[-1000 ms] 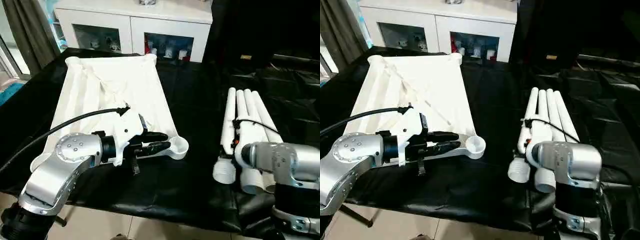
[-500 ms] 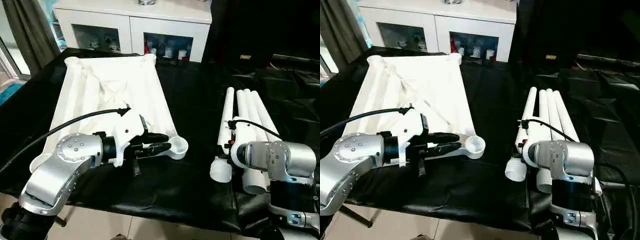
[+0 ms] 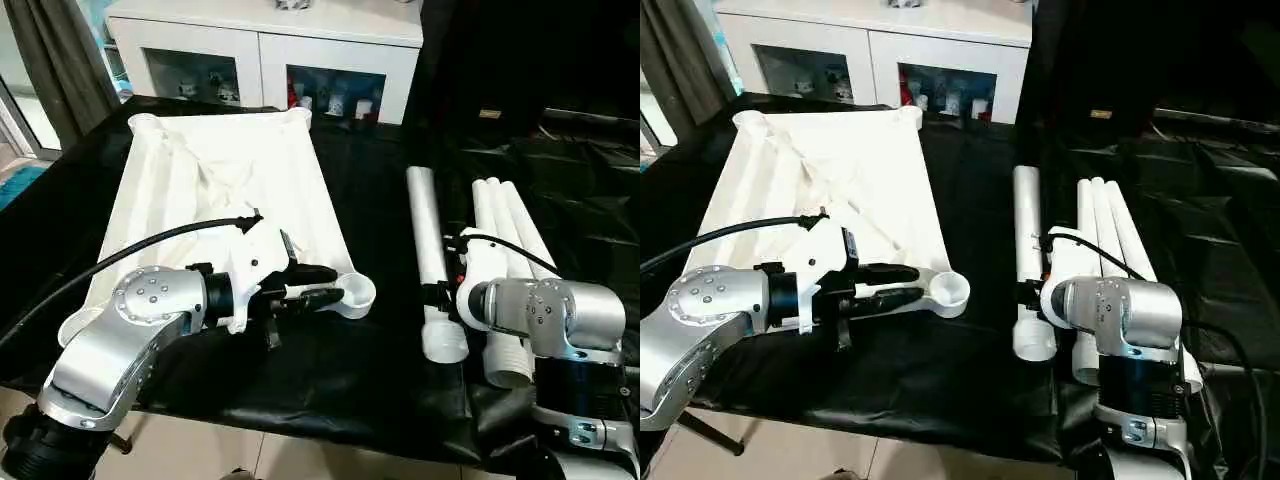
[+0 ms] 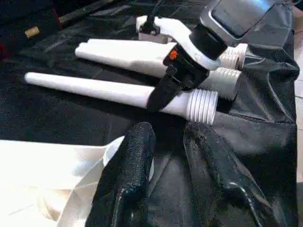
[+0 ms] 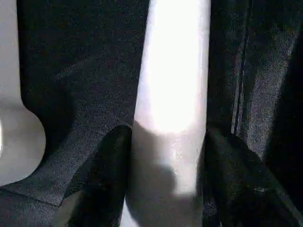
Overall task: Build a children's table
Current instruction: Pick table leg
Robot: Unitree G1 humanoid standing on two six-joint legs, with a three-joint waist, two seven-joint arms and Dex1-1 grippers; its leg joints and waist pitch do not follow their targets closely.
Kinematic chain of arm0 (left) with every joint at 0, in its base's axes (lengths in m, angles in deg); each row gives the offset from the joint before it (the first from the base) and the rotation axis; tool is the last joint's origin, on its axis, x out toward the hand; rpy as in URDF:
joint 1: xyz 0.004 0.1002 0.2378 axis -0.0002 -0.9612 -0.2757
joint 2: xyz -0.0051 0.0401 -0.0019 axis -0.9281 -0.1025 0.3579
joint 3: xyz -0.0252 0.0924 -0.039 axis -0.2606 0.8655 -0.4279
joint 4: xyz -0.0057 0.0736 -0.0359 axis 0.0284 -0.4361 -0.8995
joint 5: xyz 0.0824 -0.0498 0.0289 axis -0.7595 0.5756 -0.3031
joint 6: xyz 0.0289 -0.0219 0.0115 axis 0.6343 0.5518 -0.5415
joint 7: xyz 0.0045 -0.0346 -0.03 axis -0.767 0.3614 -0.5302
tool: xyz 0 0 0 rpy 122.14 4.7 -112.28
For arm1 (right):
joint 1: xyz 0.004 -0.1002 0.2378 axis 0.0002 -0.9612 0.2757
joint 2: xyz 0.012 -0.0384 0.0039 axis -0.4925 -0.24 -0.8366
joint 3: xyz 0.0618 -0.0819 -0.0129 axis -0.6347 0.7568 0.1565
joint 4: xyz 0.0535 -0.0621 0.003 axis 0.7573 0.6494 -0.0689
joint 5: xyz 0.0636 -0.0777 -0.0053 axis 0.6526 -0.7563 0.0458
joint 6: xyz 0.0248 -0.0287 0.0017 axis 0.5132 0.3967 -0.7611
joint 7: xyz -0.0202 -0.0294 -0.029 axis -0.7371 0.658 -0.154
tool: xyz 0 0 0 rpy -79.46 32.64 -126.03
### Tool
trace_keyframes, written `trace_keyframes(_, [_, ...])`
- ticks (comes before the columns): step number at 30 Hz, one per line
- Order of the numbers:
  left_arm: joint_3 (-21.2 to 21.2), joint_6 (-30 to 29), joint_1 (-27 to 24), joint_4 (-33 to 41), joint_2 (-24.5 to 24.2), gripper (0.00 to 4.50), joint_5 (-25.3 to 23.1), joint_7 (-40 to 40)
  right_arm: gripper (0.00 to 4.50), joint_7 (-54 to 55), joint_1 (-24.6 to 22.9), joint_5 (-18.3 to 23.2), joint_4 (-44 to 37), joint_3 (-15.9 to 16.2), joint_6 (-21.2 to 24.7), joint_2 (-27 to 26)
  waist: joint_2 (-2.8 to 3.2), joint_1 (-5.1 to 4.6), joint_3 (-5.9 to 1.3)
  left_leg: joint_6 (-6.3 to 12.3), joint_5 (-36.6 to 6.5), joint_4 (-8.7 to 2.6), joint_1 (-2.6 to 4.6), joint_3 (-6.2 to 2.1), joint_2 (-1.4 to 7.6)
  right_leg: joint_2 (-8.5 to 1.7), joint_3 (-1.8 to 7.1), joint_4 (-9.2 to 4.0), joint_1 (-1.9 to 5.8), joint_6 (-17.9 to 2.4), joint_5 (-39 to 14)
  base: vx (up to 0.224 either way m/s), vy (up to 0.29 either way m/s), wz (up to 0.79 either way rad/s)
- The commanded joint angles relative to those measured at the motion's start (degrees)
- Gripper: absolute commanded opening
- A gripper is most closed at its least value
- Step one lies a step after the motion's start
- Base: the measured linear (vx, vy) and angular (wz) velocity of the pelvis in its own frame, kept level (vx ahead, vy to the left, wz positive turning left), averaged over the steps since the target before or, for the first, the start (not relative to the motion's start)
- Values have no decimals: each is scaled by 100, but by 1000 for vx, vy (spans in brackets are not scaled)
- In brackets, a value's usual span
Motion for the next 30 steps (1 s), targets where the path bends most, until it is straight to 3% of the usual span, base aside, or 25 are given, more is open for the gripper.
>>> trace_keyframes(1, [-5, -42, 58, 39, -34, 172, 65, 15, 204, 11, 34, -37, 107, 16, -49, 10, 0, 28, -360, -321, -454, -481, 71, -111, 333, -375, 294, -419, 251, -1055, -491, 0, 0, 0])
trace_keyframes(6, [-53, -81, 132, -161, 62, 220, -93, 286, 192, 19, 26, -12, 169, -89, -151, -39, -7, 26, -362, -338, -505, -486, 71, -115, 334, -372, 294, -421, 256, -1029, -529, 0, 0, 0])
trace_keyframes(9, [-200, -164, 280, -481, 234, 249, -143, 566, 190, -97, 16, 141, 85, -335, -732, -111, -12, 25, -367, -349, -543, -479, 71, -111, 327, -380, 301, -433, 257, -1010, -570, 0, 0, 0])
trace_keyframes(10, [-200, -164, 280, -481, 234, 249, -143, 566, 190, -97, 16, 141, 85, -335, -732, -111, -10, 32, -375, -341, -518, -476, 72, -109, 327, -385, 300, -426, 260, -1012, -538, 0, 0, 0])
trace_keyframes(11, [-383, -324, 396, -636, 449, 257, -20, 784, 190, -350, 11, 364, -38, -526, -1234, -122, 83, 41, -388, -353, -462, -464, 79, -124, 330, -384, 293, -397, 254, -1045, -392, 0, 0, 0])
trace_keyframes(12, [-442, -378, 431, -676, 513, 265, 25, 848, 190, -443, 7, 417, -82, -534, -1350, -103, 32, 20, -390, -333, -547, -456, 73, -107, 335, -381, 295, -411, 268, -1093, -267, 0, 0, 0])
trace_keyframes(13, [-655, -768, 557, -802, 728, 274, 228, 1100, 189, -702, 18, 649, -223, -676, -1599, -128, 42, 31, -392, -283, -512, -455, 61, -107, 333, -382, 294, -399, 280, -1146, -136, 0, 0, 0])
trace_keyframes(16, [-975, -1106, 762, -1022, 1087, 307, 541, 1441, 189, -1108, 19, 966, -409, -791, -1651, -91, 19, 43, -400, -132, -374, -434, 47, -101, 317, -373, 289, -382, 305, -1265, 86, 0, 0, 0])
trace_keyframes(17, [-1192, -1290, 906, -1160, 1325, 307, 793, 1631, 189, -1380, 10, 1158, -516, -816, -1671, -56, 94, 64, -406, -84, -314, -418, 50, -116, 318, -374, 281, -373, 304, -1337, 162, 0, 0, 0])
trace_keyframes(19, [-1775, -1701, 1323, -1519, 1962, 333, 1550, 2092, 189, -2231, -127, 1769, -927, -829, -1706, -10, 45, 113, -419, 45, -382, -386, 49, -108, 314, -392, 274, -394, 336, -1504, 242, 0, 0, 0])
trace_keyframes(20, [-1892, -1766, 1456, -1632, 2114, 333, 1691, 2214, 189, -2450, -180, 1929, -1053, -805, -1676, 12, 35, 114, -414, 96, -396, -387, 48, -100, 325, -392, 282, -401, 332, -1540, 250, 0, 0, 0])
trace_keyframes(25, [-2045, -1994, 1809, -1843, 2500, 368, 1874, 2365, 189, -2936, -353, 2319, -1394, -556, -1746, 129, 1, 190, -401, 244, -291, -398, 37, -125, 349, -409, 268, -445, 331, -1447, -95, 0, 0, 0])
trace_keyframes(26, [-2091, -2142, 1939, -1891, 2683, 386, 1938, 2490, 189, -3083, -399, 2484, -1533, -507, -1792, 120, -56, 195, -394, 237, -308, -403, 37, -117, 348, -409, 266, -457, 326, -1392, -255, 0, 0, 0])
trace_keyframes(27, [-2097, -2161, 1951, -1893, 2702, 396, 1947, 2505, 189, -3098, -404, 2500, -1547, -503, -1794, 119, -34, 205, -398, 224, -307, -398, 45, -119, 353, -417, 269, -454, 320, -1384, -293, 0, 0, 0])
trace_keyframes(30, [-2204, -2329, 2052, -1898, 2938, 418, 2202, 2668, 189, -3283, -517, 2646, -1727, -364, -1734, 143, -41, 208, -391, 199, -340, -403, 30, -128, 353, -424, 264, -475, 321, -1332, -451, 0, 0, 0])
